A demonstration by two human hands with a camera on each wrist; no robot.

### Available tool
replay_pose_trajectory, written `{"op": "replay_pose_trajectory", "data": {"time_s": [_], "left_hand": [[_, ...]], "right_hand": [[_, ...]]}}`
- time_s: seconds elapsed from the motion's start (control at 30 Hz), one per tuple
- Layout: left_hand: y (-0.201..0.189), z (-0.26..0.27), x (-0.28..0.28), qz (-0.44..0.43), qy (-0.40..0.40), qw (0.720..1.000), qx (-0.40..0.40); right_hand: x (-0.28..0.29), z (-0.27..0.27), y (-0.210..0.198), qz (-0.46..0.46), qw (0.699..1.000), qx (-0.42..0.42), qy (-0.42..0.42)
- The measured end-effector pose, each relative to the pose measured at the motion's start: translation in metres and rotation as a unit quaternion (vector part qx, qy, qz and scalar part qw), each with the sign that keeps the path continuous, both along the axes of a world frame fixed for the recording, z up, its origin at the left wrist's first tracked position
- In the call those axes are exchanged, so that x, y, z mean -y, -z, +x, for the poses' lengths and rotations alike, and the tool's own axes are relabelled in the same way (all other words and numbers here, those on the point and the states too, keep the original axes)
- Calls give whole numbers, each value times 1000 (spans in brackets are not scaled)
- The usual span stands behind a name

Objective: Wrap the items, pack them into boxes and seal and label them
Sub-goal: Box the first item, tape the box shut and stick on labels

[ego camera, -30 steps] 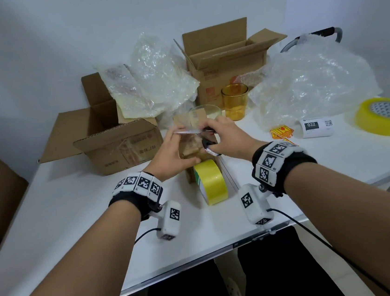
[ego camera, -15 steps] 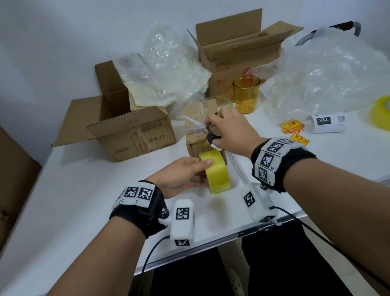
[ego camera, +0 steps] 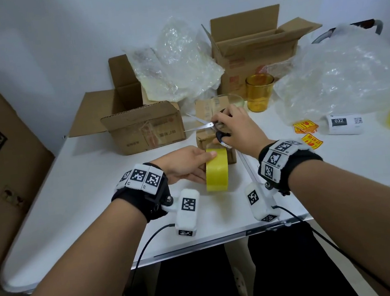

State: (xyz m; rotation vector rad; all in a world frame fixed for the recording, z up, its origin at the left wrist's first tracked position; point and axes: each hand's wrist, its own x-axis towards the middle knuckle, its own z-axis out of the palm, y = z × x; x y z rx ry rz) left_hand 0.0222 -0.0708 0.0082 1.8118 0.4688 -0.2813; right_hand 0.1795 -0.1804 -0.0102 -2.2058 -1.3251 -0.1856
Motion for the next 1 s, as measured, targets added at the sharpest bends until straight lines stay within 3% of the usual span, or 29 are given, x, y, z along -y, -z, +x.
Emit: {"op": "replay_pose_trajectory", "data": {"time_s": [0.4,0.47,0.57,0.63,0.7,0.8,1.0], "left_hand": [[-8,18,3,24,-57,992,-112],[-6,16,3,14,-87,991,-98],[5,11,0,8,-163,987,-7],[12,6,-1,-47,-165,985,32],[13,-1,-1,-126,-133,982,34],[11,-8,-2,-174,-113,978,27],[7,-2,1,-124,-131,983,15]], "right_hand": [[-4,0,2,11,1000,14,7],[-6,0,3,10,1000,13,15],[-9,-1,5,6,1000,10,23],[-9,-1,4,6,1000,7,24],[-8,-1,1,5,1000,4,23],[-8,-2,-4,-18,999,12,30],[-9,-4,-5,-34,999,15,39]]}}
